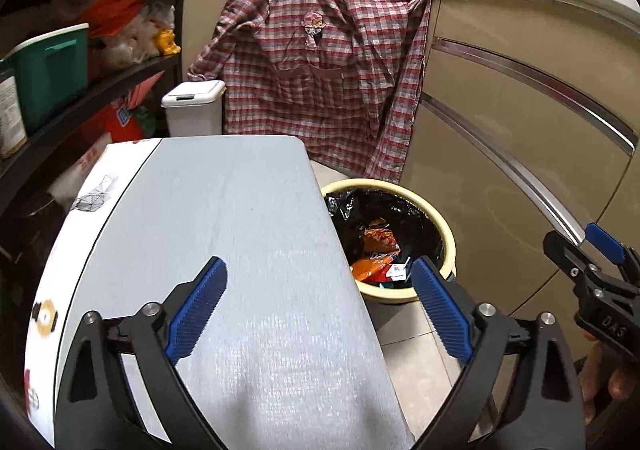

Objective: Collect trash

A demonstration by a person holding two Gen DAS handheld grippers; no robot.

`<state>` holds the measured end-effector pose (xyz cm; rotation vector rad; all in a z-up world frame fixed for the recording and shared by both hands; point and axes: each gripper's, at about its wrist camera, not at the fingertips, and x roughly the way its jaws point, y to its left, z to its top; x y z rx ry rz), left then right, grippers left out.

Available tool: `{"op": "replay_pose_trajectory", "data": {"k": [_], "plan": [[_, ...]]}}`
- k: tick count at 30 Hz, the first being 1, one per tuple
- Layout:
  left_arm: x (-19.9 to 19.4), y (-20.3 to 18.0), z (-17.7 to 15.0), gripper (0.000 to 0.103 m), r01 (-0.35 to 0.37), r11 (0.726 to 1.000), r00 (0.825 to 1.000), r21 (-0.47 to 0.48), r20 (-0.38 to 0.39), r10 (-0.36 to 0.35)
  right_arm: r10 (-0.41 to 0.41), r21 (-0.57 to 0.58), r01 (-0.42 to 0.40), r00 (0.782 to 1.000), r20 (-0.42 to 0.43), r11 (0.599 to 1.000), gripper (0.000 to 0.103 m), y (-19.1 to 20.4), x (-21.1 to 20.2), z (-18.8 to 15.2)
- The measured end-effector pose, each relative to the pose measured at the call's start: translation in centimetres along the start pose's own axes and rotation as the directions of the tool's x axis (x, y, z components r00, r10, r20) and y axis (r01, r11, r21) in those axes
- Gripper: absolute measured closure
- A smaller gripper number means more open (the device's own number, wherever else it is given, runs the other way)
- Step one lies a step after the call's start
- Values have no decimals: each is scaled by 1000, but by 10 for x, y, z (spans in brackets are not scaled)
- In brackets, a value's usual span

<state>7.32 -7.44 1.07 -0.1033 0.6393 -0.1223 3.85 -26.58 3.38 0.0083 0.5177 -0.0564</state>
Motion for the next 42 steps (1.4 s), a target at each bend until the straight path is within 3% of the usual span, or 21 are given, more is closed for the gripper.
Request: {"op": "replay_pose_trajectory", "data": {"k": [9, 42], "plan": [[-7, -15, -25, 9, -32, 998, 999, 52, 25, 30, -26, -30, 25, 999, -31, 999, 5, 4, 1, -20], [-11, -1, -20, 9, -56, 998, 997, 8, 53, 56, -23, -70, 20, 999, -38, 997, 5, 25, 15, -20]]}}
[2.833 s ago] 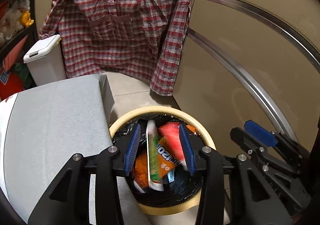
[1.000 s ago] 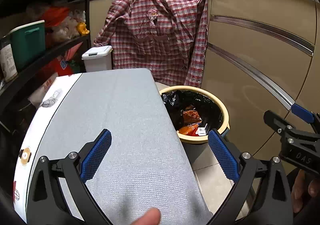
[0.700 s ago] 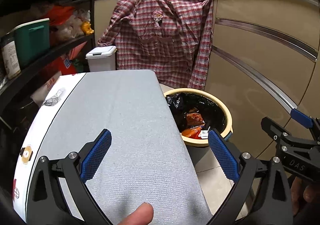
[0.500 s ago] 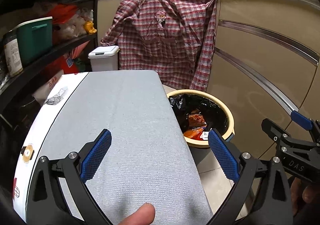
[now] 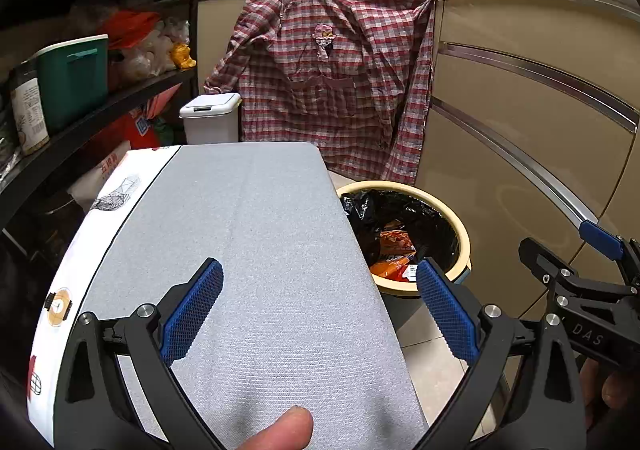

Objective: Collect trash

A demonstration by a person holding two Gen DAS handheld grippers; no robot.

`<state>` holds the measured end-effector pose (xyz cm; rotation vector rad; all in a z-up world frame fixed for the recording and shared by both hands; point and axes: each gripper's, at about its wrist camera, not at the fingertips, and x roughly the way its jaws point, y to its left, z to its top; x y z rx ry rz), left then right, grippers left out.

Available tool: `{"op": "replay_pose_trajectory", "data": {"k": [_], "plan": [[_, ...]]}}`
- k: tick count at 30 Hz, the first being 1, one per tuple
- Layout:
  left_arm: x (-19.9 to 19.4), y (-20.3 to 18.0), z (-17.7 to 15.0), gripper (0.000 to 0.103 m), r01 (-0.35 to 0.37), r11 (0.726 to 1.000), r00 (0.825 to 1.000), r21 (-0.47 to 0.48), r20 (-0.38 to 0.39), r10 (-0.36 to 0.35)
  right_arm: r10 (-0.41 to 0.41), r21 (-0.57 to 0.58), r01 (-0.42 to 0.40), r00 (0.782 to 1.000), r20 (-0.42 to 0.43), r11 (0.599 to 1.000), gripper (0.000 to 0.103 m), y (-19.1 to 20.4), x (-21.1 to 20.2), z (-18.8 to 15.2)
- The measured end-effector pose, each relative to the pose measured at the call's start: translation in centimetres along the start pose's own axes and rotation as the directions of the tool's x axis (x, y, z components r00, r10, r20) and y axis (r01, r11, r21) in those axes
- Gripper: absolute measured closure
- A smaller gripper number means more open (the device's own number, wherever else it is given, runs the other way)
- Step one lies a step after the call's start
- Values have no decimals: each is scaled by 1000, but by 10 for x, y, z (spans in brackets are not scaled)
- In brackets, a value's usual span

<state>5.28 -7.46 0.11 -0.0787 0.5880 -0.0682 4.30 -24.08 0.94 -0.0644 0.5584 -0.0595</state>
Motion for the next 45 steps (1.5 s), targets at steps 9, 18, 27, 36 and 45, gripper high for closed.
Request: {"op": "replay_pose_trajectory", "data": {"k": [9, 18, 27, 36, 45], "plan": [[-2, 1, -3, 9, 0, 1000, 1000, 1, -1, 0, 0, 0, 0, 1000, 1, 1000, 5, 0, -1, 1], [-2, 2, -3, 9, 1, 1000, 1000, 2, -3, -1, 0, -1, 0, 1000, 2, 1000, 5, 0, -1, 1], [-2, 4, -3, 9, 1, 1000, 1000, 3, -5, -1, -1, -1, 1, 1000, 2, 1000, 5, 1, -1, 0], [-2, 3, -3, 9, -4, 1000, 1000, 2, -2, 4, -2, -1, 2, 1000, 3, 1000, 5, 2, -1, 0], [-3, 3, -3, 9, -8, 1000, 1000, 7, 3, 8, -1, -1, 1, 1000, 3, 1000, 5, 1, -1, 2]]}}
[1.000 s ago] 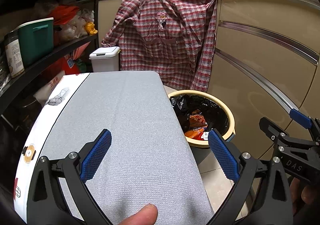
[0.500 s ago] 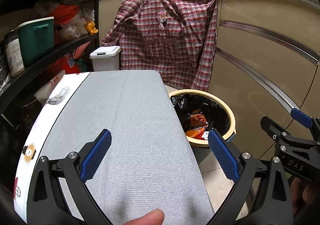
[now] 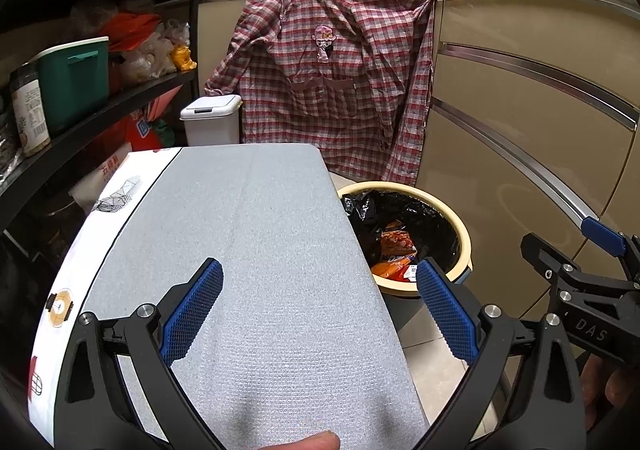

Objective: Collect trash

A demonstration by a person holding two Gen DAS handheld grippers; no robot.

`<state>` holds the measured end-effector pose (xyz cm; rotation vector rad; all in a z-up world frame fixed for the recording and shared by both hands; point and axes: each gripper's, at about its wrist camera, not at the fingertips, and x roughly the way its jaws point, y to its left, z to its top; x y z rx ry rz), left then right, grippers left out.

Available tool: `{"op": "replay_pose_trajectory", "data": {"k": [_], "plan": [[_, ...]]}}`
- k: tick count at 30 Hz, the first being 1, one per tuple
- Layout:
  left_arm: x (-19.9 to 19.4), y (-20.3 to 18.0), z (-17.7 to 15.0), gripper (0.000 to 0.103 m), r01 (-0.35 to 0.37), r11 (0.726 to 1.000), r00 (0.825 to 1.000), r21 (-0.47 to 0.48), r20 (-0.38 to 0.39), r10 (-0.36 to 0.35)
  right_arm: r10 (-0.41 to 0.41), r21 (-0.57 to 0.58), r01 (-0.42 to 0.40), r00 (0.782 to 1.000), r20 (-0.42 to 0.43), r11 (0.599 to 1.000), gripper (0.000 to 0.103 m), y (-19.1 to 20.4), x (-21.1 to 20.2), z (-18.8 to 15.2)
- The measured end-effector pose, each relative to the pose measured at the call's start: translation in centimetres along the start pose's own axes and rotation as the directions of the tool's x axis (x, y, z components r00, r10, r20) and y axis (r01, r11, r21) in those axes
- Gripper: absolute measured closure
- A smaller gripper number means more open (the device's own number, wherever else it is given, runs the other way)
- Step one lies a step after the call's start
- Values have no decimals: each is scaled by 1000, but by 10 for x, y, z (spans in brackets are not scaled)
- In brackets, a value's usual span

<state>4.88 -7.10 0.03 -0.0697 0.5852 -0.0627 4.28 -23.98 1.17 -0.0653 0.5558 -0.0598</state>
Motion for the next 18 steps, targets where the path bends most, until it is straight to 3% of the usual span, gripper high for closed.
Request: {"op": "replay_pose_trajectory", "data": {"k": [18], "plan": [[0, 2, 0, 9, 12, 1000, 1000, -3, 4, -12, -1, 0, 1, 1000, 1, 1000, 5, 1, 0, -1]]}}
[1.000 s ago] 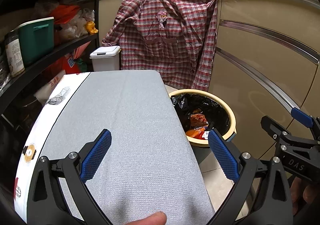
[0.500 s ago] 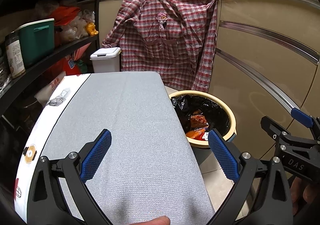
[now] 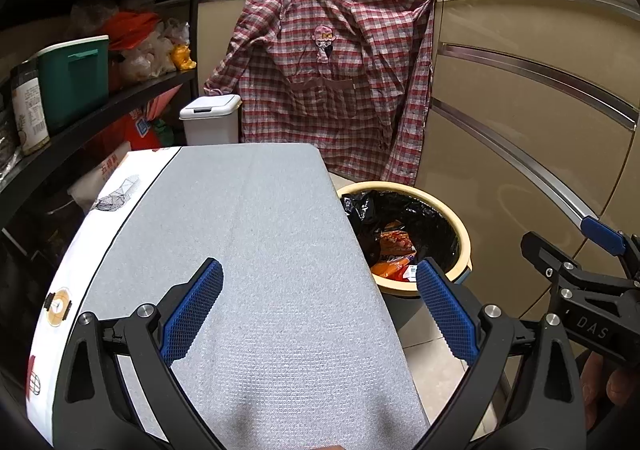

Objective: Collect trash

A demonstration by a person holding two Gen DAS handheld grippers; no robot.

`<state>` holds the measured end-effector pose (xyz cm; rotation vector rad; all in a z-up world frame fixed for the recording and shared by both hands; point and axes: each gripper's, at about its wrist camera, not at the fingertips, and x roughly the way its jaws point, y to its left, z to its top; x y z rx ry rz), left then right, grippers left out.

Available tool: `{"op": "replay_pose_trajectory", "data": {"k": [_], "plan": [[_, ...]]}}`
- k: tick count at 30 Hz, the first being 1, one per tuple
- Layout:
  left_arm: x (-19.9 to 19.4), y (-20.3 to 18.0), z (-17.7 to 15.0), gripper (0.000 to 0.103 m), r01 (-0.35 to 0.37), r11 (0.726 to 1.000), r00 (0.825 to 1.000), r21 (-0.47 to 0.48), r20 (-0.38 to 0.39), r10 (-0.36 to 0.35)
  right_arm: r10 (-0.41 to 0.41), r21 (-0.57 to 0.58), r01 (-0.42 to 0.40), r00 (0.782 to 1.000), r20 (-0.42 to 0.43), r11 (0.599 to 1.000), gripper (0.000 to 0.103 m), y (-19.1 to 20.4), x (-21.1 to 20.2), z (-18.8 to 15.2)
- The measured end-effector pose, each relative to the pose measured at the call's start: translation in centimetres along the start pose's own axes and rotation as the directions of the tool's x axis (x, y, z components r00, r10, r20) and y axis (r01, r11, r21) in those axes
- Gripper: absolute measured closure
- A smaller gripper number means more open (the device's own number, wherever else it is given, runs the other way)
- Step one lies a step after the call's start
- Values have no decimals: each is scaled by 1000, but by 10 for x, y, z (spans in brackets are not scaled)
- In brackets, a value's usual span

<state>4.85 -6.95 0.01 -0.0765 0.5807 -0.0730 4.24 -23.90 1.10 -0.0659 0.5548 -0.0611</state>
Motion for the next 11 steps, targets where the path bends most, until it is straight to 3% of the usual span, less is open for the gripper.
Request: {"op": "replay_pose_trajectory", "data": {"k": [11], "plan": [[3, 0, 0, 9, -10, 1000, 1000, -7, -15, 10, -1, 1, 1, 1000, 1, 1000, 5, 1, -1, 0]]}}
